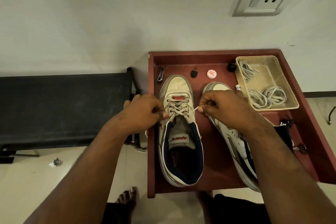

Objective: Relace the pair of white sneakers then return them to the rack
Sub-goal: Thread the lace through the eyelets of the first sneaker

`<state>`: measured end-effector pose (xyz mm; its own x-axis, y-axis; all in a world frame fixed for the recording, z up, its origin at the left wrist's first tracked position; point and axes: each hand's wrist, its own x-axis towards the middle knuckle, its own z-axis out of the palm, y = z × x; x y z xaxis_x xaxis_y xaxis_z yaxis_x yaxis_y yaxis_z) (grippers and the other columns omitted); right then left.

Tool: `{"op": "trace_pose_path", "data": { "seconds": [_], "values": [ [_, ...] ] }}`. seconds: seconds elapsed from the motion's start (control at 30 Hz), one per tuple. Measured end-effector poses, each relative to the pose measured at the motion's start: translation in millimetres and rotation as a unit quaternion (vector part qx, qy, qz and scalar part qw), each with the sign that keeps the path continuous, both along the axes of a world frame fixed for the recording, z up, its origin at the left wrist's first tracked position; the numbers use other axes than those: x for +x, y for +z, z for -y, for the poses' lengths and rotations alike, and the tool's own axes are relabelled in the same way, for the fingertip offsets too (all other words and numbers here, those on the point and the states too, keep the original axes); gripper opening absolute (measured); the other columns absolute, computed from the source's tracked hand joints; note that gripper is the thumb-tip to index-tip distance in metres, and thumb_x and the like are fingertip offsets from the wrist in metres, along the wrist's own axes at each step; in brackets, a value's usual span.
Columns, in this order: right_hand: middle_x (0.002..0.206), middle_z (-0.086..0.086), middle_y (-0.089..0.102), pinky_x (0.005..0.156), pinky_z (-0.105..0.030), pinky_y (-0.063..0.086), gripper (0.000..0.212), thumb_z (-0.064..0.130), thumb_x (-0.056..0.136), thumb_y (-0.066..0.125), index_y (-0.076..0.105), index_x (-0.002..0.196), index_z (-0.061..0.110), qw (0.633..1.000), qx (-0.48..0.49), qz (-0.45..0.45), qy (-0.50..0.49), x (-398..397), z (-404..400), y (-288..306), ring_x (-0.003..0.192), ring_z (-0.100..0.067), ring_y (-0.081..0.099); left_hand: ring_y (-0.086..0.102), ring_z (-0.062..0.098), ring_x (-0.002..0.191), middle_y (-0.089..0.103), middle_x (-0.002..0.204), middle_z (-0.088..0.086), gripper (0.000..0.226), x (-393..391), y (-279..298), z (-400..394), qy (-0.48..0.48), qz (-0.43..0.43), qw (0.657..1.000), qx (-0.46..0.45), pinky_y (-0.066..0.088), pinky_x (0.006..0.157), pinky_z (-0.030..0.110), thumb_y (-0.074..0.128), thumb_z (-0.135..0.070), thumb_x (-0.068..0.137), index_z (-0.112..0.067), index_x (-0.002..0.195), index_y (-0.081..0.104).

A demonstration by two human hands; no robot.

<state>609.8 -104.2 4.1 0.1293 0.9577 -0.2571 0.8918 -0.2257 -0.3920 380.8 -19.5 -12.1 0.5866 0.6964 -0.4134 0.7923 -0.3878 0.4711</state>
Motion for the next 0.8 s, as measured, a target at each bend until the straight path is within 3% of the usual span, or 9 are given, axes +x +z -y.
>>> {"op": "trace_pose_path", "data": {
  "seconds": [0.17, 0.23, 0.3, 0.37, 0.47, 0.53, 0.67, 0.73, 0.8],
  "values": [
    [0.067, 0.016, 0.056, 0.108, -0.047, 0.03, 0.013, 0.041, 0.091, 0.062, 0.064, 0.082, 0.032, 1.0, 0.009, 0.001, -0.018, 5.8, 0.0, -2.0, 0.069, 0.006, 0.049, 0.055, 0.008, 0.095, 0.06, 0.089, -0.012, 0.027, -8.5, 3.2, -6.2, 0.04, -0.01, 0.999, -0.012, 0.018, 0.093, 0.038, 0.05, -0.047, 0.098, -0.029, 0.079, 0.057],
    [0.069, 0.014, 0.057, 0.088, -0.034, 0.042, 0.012, 0.038, 0.089, 0.066, 0.067, 0.082, 0.029, 0.999, 0.031, -0.013, -0.022, 6.2, 0.6, 0.6, 0.068, 0.002, 0.05, 0.055, 0.006, 0.091, 0.06, 0.086, -0.011, 0.029, -6.0, 2.7, -5.2, 0.047, -0.015, 0.999, -0.014, 0.017, 0.092, 0.038, 0.048, -0.047, 0.099, -0.027, 0.078, 0.056],
    [0.071, 0.011, 0.059, 0.068, -0.028, 0.042, 0.01, 0.032, 0.088, 0.069, 0.07, 0.082, 0.024, 0.998, 0.039, -0.033, -0.035, 9.7, 2.9, 6.7, 0.067, -0.003, 0.052, 0.056, 0.005, 0.086, 0.06, 0.082, -0.011, 0.032, -6.6, 1.9, -5.0, 0.058, -0.022, 0.997, -0.036, 0.021, 0.097, 0.039, 0.047, -0.048, 0.099, -0.027, 0.077, 0.055],
    [0.071, 0.004, 0.064, 0.065, -0.031, 0.05, 0.007, 0.026, 0.086, 0.073, 0.072, 0.08, 0.022, 0.991, 0.035, -0.105, -0.082, 18.1, 6.8, 15.8, 0.065, -0.014, 0.06, 0.057, 0.009, 0.081, 0.06, 0.078, -0.01, 0.032, -9.5, 2.3, -7.4, 0.096, 0.008, 0.992, -0.075, 0.032, 0.107, 0.049, 0.051, -0.049, 0.097, -0.026, 0.075, 0.057],
    [0.073, -0.008, 0.071, 0.067, -0.043, 0.056, 0.005, 0.017, 0.084, 0.072, 0.075, 0.083, 0.02, 0.944, 0.065, -0.299, -0.123, 23.2, 11.3, 35.9, 0.063, -0.028, 0.061, 0.057, 0.016, 0.102, 0.063, 0.095, -0.011, 0.025, -8.2, 8.8, -7.4, 0.158, 0.021, 0.987, 0.01, 0.03, 0.11, 0.054, 0.055, -0.054, 0.092, -0.03, 0.089, 0.061],
    [0.08, -0.008, 0.074, 0.062, -0.035, 0.055, 0.011, 0.014, 0.084, 0.069, 0.074, 0.092, 0.017, 0.895, 0.084, -0.426, -0.103, 14.3, 10.5, 48.6, 0.065, -0.02, 0.063, 0.039, 0.021, 0.131, 0.054, 0.125, -0.014, 0.024, 3.3, 16.9, -1.4, 0.137, 0.055, 0.986, 0.084, 0.019, 0.113, 0.05, 0.056, -0.06, 0.088, -0.038, 0.098, 0.061],
    [0.099, -0.02, 0.073, 0.075, -0.039, 0.059, 0.024, 0.003, 0.08, 0.063, 0.068, 0.103, 0.006, 0.772, 0.109, -0.622, -0.076, -9.7, 5.3, 57.3, 0.077, -0.027, 0.071, 0.046, 0.009, 0.122, 0.051, 0.121, -0.013, 0.023, 28.4, 37.6, 16.6, 0.089, 0.265, 0.957, -0.074, 0.04, 0.107, 0.047, 0.071, -0.051, 0.081, -0.032, 0.094, 0.074],
    [0.103, -0.019, 0.072, 0.078, -0.039, 0.059, 0.028, 0.001, 0.081, 0.062, 0.067, 0.107, 0.008, 0.743, 0.124, -0.652, -0.084, -14.2, 3.0, 56.3, 0.082, -0.027, 0.073, 0.039, 0.006, 0.132, 0.041, 0.14, -0.012, 0.039, 29.3, 36.3, 18.1, 0.067, 0.283, 0.947, -0.133, 0.038, 0.111, 0.042, 0.078, -0.044, 0.073, -0.03, 0.11, 0.073],
    [0.103, -0.018, 0.073, 0.08, -0.037, 0.058, 0.031, 0.0, 0.082, 0.061, 0.066, 0.111, 0.009, 0.729, 0.138, -0.663, -0.099, -17.9, 1.3, 56.3, 0.087, -0.027, 0.073, 0.019, 0.011, 0.146, 0.021, 0.157, -0.018, 0.052, 28.2, 31.9, 17.1, 0.04, 0.293, 0.943, -0.15, 0.028, 0.117, 0.048, 0.077, -0.05, 0.067, -0.042, 0.118, 0.068]
  ]
}}
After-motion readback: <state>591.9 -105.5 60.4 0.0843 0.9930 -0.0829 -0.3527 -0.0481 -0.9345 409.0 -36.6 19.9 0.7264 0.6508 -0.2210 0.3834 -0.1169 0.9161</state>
